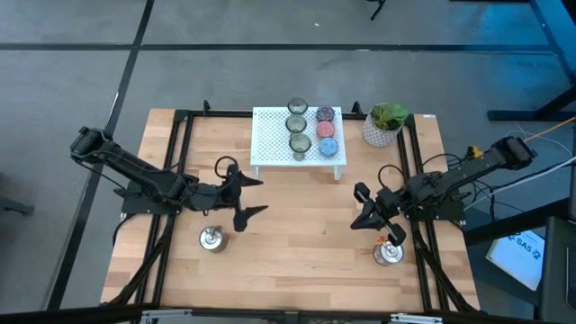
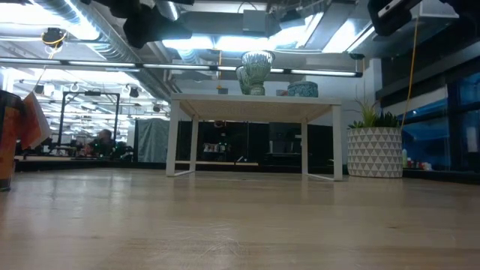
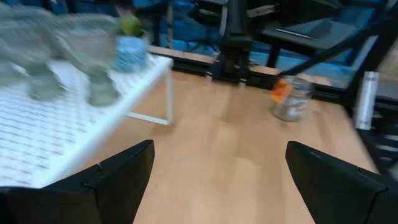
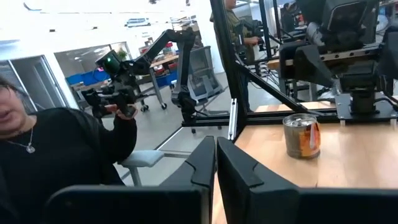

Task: Pick & Place candle stick holders
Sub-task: Put the left silver scented candle on the shelf

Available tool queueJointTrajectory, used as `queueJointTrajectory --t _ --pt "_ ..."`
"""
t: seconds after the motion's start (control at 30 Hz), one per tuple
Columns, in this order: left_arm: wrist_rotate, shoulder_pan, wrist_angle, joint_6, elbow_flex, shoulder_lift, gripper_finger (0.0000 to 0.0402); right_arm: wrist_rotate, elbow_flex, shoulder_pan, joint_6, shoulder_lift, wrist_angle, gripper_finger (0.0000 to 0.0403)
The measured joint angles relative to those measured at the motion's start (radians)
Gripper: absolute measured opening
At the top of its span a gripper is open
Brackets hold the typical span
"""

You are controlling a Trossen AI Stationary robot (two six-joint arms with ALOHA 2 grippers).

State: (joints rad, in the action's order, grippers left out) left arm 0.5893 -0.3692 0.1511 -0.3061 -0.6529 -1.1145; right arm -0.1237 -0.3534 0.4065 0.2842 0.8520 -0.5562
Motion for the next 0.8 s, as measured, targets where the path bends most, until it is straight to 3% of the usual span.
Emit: queueJointTrajectory --t 0.13,0.8 --pt "-0.055 -0.025 -0.049 -0.044 0.0 0.0 0.0361 0.0 0.0 0.0 0.015 0.0 -0.001 0.0018" --pt "-0.046 -0.178 -0.145 -0.05 0.0 -0.031 0.0361 -0.012 0.0 0.001 -0.031 0.0 0.043 0.0019"
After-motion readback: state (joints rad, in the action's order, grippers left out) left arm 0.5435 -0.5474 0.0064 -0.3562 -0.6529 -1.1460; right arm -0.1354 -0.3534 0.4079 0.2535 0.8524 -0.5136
